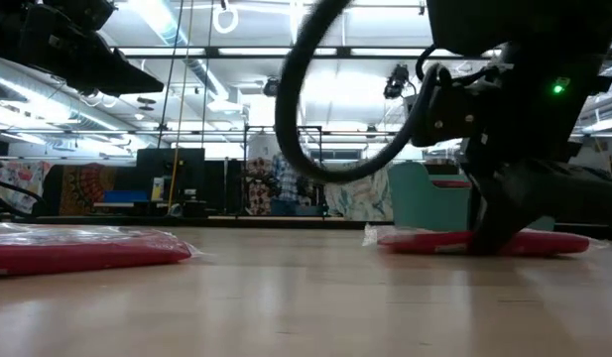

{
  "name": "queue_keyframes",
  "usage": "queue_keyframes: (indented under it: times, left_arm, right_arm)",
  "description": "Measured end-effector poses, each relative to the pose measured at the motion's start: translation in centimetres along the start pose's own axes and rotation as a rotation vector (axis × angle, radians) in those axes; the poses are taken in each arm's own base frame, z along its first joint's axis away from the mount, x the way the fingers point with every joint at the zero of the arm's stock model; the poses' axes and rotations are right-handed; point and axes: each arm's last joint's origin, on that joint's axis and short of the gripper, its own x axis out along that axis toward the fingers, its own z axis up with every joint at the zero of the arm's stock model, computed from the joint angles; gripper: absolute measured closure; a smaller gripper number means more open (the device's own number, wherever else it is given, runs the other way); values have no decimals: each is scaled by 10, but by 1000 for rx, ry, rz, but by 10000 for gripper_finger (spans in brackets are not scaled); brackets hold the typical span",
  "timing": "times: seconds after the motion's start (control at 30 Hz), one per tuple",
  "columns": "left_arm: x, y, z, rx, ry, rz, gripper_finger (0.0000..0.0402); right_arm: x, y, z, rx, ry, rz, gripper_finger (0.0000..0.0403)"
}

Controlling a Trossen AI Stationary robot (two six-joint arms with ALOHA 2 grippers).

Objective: Sort popcorn bags into baskets
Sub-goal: Put the red popcorn bag into the blue bin

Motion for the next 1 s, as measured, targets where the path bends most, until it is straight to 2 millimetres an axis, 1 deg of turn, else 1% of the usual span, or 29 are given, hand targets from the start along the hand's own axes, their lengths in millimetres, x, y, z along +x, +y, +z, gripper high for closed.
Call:
queue_keyframes:
  times: [0.07, 0.13, 0.23, 0.37, 0.47, 0.6, 0.7, 0.77, 0.87, 1.0]
  left_arm:
    - [0, 0, 0, 0, 0, 0, 304]
    - [0, 0, 0, 0, 0, 0, 304]
    - [0, 0, 0, 0, 0, 0, 304]
    - [0, 0, 0, 0, 1, 0, 304]
    - [0, 0, 0, 0, 1, 0, 304]
    - [0, 0, 0, 2, 4, 0, 304]
    - [0, 0, 0, 2, 4, 0, 304]
    - [0, 0, 0, 2, 4, 0, 304]
    - [0, 0, 0, 2, 4, 0, 304]
    - [0, 0, 0, 2, 4, 0, 304]
  right_arm:
    - [1, 0, 0, -2, 5, -9, 371]
    - [-3, -2, 3, 2, 18, -26, 387]
    - [-12, -7, 7, -9, 59, -68, 382]
    - [-29, -20, 13, -38, 90, -164, 377]
    - [-36, -30, 16, -64, 100, -242, 387]
    - [-40, -46, 16, -87, 136, -349, 387]
    - [-45, -61, 15, -87, 150, -386, 387]
    - [-50, -73, 14, -80, 127, -389, 385]
    - [-59, -98, 9, -65, 103, -394, 385]
    - [-68, -133, -2, -49, 78, -402, 385]
